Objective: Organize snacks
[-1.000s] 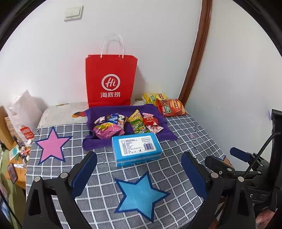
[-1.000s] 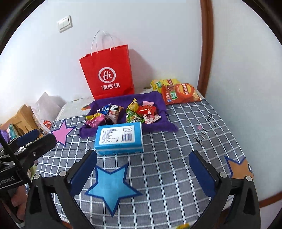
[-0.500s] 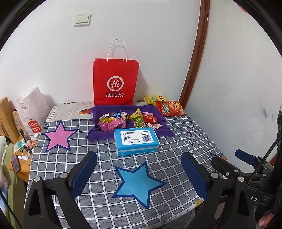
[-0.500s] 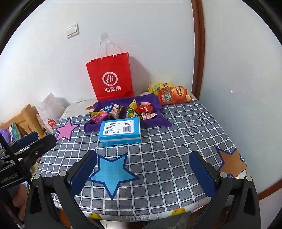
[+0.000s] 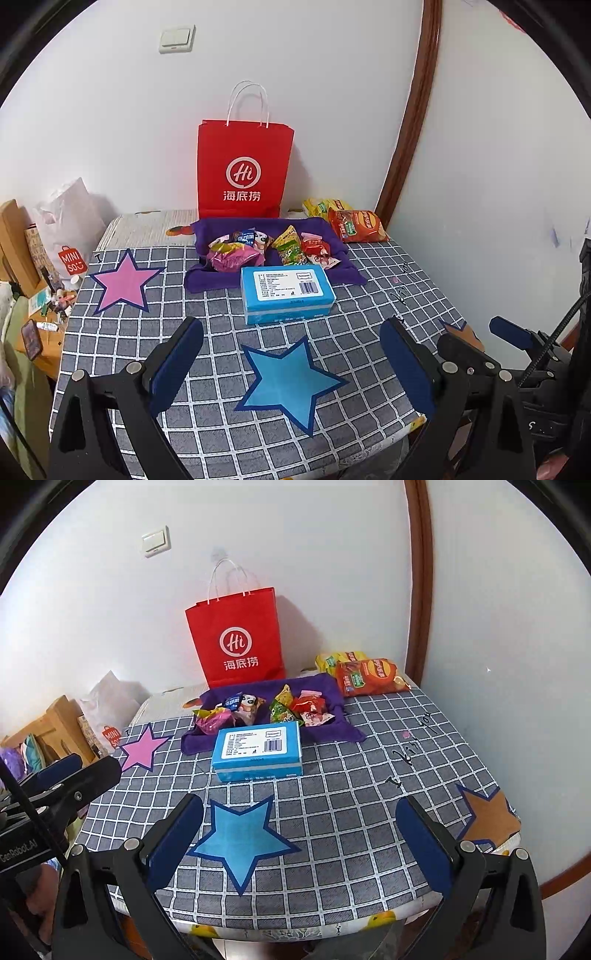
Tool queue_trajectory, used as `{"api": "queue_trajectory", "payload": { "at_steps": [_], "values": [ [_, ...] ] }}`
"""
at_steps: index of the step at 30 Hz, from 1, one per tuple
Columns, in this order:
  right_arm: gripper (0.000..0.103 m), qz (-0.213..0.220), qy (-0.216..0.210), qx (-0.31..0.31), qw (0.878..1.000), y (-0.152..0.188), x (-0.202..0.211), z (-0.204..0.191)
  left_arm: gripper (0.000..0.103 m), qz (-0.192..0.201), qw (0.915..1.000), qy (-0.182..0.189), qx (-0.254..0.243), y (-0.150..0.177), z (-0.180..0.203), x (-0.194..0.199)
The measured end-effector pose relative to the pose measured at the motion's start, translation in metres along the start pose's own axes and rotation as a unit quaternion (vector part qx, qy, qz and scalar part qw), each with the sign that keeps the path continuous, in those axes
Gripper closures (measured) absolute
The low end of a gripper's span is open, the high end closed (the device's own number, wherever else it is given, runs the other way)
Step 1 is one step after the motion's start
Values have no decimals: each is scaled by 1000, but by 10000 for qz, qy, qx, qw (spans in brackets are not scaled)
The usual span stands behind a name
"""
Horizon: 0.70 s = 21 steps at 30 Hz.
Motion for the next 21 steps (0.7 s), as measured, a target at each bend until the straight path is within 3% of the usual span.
{"api": "queue_trajectory", "payload": {
  "at_steps": [21],
  "values": [
    [1,52,-39,-34,10000,5,3,3,6,-32,10000,22,18,3,-3,-2]
  ]
}}
Point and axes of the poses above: each gripper's, at about its wrist camera, not at the fingertips, and x roughly against the way its jaws point, z to its right, y to its underside, the point moved 4 cm from there along -x, roughly the way its jaws point, and after that the axes turned 9 degrees about -z, right-handed, at the moved point
